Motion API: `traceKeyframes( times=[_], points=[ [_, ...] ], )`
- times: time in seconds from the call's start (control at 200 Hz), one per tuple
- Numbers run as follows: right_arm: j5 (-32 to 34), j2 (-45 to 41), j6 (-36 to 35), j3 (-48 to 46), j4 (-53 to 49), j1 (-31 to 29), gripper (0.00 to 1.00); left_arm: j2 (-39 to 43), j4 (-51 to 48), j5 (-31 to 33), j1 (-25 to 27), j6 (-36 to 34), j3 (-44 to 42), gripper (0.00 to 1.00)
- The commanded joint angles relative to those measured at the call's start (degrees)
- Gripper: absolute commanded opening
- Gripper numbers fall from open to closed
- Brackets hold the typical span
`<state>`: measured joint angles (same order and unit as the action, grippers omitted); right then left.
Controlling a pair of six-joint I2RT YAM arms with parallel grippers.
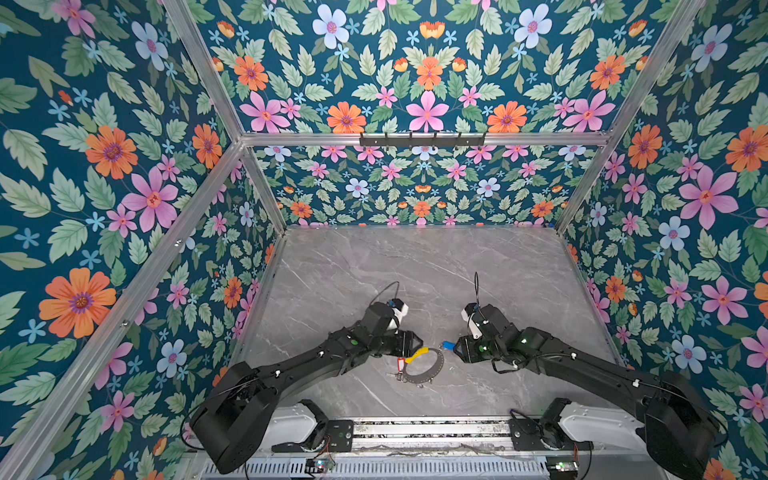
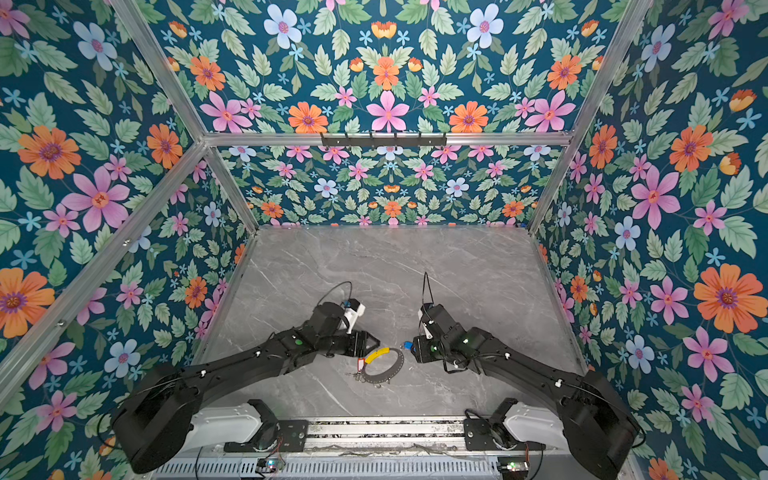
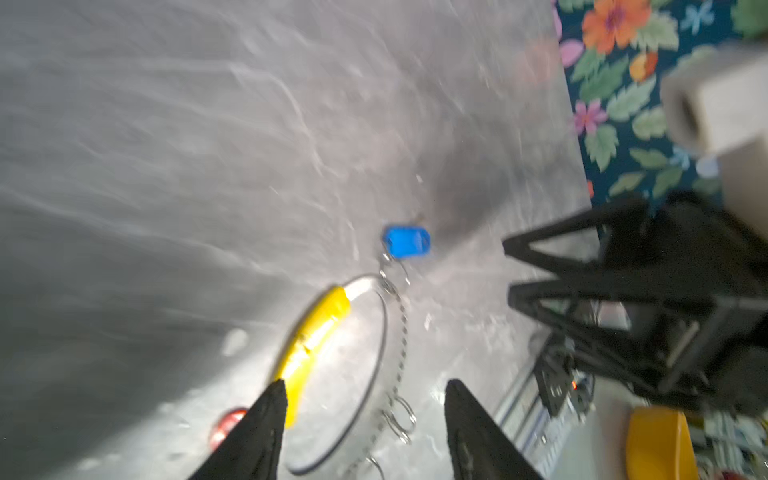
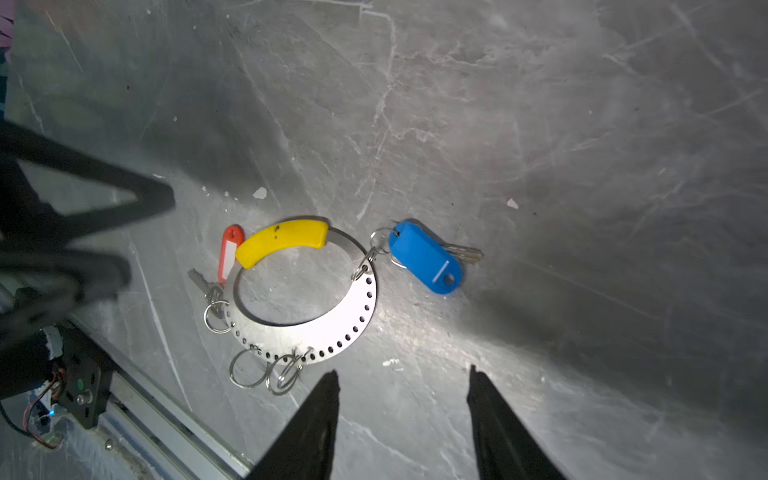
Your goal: Remove the keys from the keyring
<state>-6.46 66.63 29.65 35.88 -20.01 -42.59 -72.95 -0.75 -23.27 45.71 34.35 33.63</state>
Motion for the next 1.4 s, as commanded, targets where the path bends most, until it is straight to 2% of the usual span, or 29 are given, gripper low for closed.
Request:
traceKeyframes(
  times=[0.0, 0.265, 0.46, 0.645, 0.885, 1.12, 1.395],
  points=[
    [2.5, -2.2, 2.0, -1.8, -1.4, 0.0, 0.52, -2.2, -2.9, 2.9, 4.4, -0.5, 1.4, 0.63],
    [3.7, -4.9, 3.1, -4.5, -1.4, 0.0, 0.52, -10.6, -0.2, 6.2, 9.4, -1.9, 7.6, 0.54],
    [5.5, -9.0, 3.5, -6.5, -2.9, 0.0, 0.52, -16.6, 1.8, 9.2, 11.1, -5.3, 11.7, 0.39],
    [7.0, -13.5, 3.7, -8.4, -4.9, 0.0, 0.52, -19.7, 2.2, 12.4, 11.9, -6.9, 13.2, 0.35],
    [7.9, -16.1, 3.4, -9.2, -6.5, 0.0, 0.52, -24.3, 1.8, 12.7, 12.6, -7.9, 15.9, 0.3],
    [8.3, -17.5, 3.3, -9.4, -7.4, 0.0, 0.53, -26.4, 0.3, 14.0, 12.9, -8.9, 16.9, 0.2],
    [7.9, -17.4, 2.4, -8.7, -6.7, 0.0, 0.52, -25.2, -1.3, 15.8, 13.0, -9.4, 16.4, 0.0]
  ],
)
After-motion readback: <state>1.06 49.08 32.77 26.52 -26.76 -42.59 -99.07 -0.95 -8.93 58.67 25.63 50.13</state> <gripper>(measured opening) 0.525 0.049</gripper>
